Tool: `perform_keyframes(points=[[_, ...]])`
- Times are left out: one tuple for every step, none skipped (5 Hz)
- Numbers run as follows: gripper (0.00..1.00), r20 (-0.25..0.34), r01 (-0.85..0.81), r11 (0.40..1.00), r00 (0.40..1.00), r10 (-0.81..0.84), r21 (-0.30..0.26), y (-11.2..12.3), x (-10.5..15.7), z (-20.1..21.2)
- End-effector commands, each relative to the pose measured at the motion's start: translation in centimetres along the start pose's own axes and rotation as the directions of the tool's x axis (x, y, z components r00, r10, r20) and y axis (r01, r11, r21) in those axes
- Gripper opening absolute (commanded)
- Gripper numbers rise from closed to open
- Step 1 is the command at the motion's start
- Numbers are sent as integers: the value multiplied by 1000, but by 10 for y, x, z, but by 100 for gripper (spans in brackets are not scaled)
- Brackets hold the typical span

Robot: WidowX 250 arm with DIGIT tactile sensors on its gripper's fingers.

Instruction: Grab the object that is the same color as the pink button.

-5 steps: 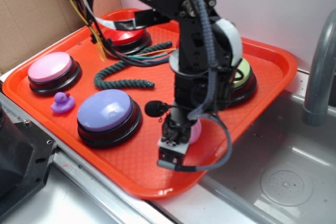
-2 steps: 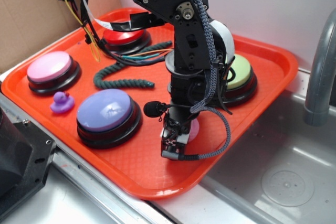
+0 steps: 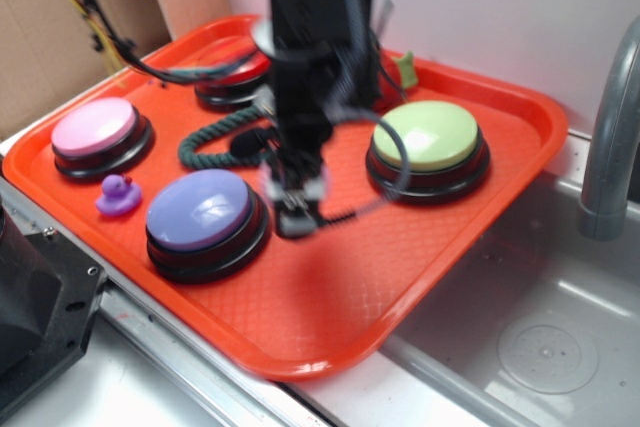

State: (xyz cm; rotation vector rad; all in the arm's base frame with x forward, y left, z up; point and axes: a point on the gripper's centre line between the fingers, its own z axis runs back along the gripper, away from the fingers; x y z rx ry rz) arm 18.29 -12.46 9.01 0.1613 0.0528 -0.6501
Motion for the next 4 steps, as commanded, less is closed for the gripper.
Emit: perform_keyframes(points=[[0,3,-393,918,919,394,42,17,-21,71],[0,15,-612,791,791,612,0,42,-45,98],[0,59,-793,607,605,794,-39,58,-67,113],[0,132,-838,542,531,837,-67,58,-67,107]])
